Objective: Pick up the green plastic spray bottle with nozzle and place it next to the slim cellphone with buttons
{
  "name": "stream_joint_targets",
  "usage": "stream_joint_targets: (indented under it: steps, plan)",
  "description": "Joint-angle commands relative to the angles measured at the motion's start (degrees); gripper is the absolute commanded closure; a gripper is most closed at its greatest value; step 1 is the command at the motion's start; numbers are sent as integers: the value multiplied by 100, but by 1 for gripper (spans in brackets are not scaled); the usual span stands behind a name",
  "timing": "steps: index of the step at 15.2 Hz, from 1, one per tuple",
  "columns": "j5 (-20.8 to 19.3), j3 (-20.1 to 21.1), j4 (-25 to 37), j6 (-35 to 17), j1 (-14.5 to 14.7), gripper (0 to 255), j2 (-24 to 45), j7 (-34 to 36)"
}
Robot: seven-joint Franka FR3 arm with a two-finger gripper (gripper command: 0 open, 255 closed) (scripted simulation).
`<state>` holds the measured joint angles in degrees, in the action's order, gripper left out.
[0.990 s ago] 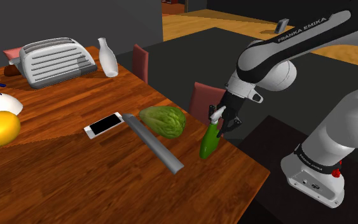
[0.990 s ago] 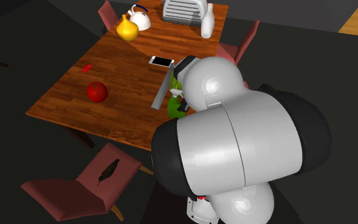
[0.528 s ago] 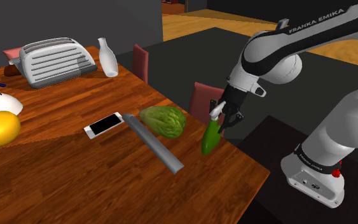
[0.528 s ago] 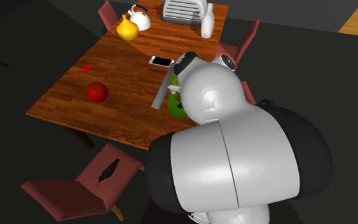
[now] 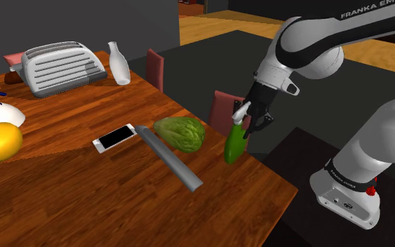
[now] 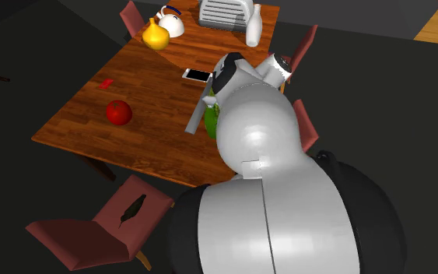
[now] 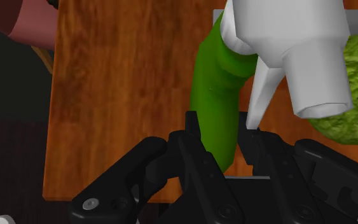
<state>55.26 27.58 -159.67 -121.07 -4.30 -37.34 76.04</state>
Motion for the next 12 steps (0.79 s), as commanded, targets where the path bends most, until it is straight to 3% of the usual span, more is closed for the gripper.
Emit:
stream_joint_targets:
  steps: [1,12]
  plan:
    - [-109,-64,83,173,-21,255,-111,110]
    - [-585,-384,595,1028,-108,255,-565,628]
